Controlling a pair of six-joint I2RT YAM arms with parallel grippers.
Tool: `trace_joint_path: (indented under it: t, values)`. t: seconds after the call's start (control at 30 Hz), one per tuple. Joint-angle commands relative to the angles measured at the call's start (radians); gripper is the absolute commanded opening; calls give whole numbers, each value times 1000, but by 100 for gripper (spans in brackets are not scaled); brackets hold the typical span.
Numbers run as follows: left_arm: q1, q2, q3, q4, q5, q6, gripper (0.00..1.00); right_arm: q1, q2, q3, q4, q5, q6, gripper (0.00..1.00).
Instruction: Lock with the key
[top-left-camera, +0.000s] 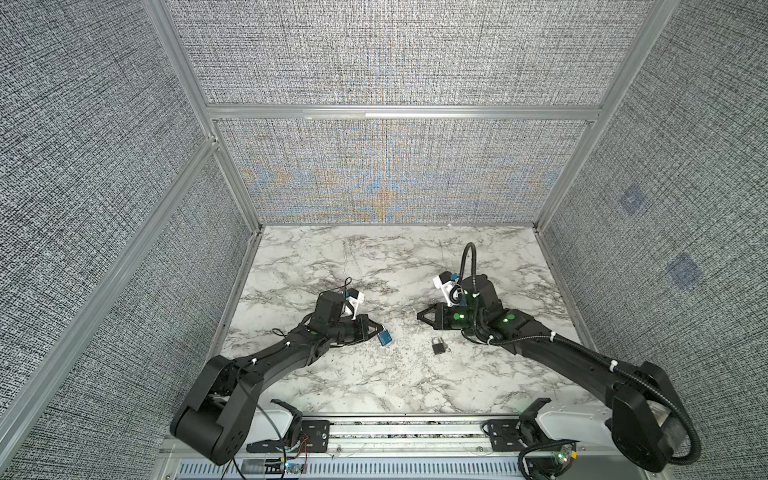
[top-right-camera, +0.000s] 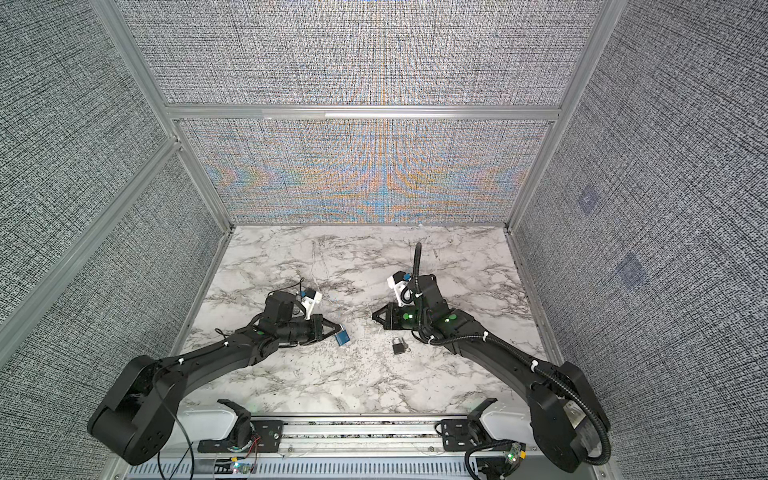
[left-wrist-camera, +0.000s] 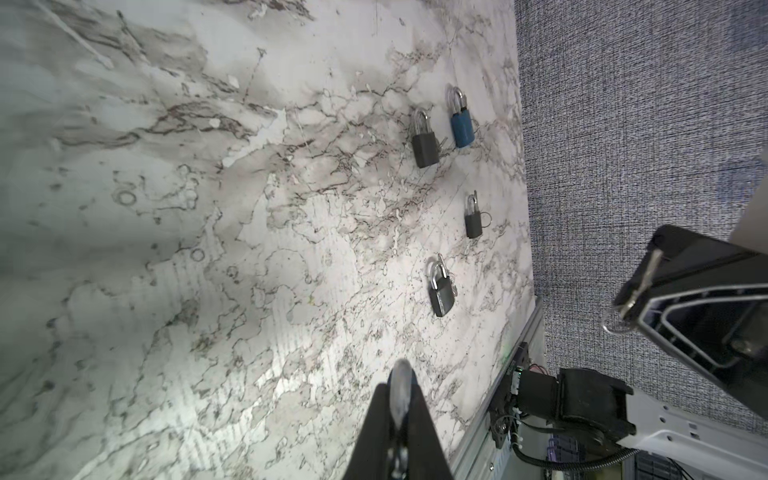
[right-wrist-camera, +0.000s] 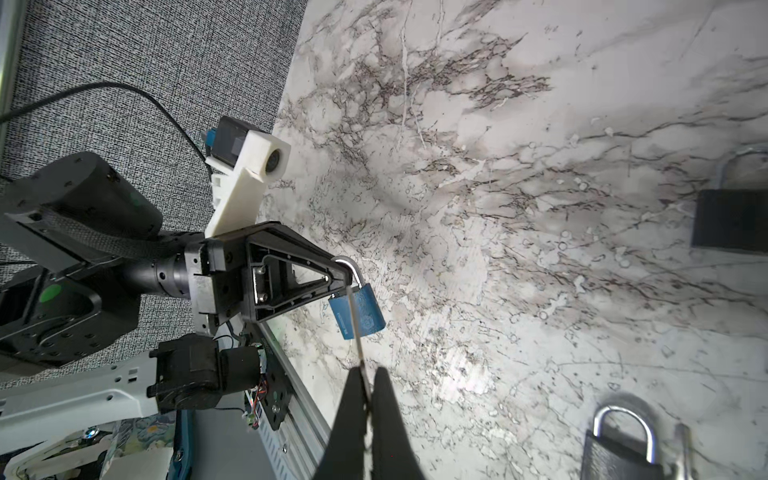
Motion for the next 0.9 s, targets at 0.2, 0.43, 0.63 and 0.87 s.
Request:
trace_joint_path:
  t: [0.2, 0.43, 0.63, 0.87]
  values:
    - [-40, 162, 92, 1, -16, 68, 0, 27, 30, -6, 5, 52, -4, 0]
    - [-43, 254, 124, 6, -16, 80, 0, 35, 40, -18, 2, 67, -6, 0]
    - [-44, 300, 133, 11, -31, 79, 0, 38, 48, -23, -8, 84, -6, 0]
    - [-43, 312, 135, -4, -81, 69, 23, 43, 72, -4, -39, 118, -4, 0]
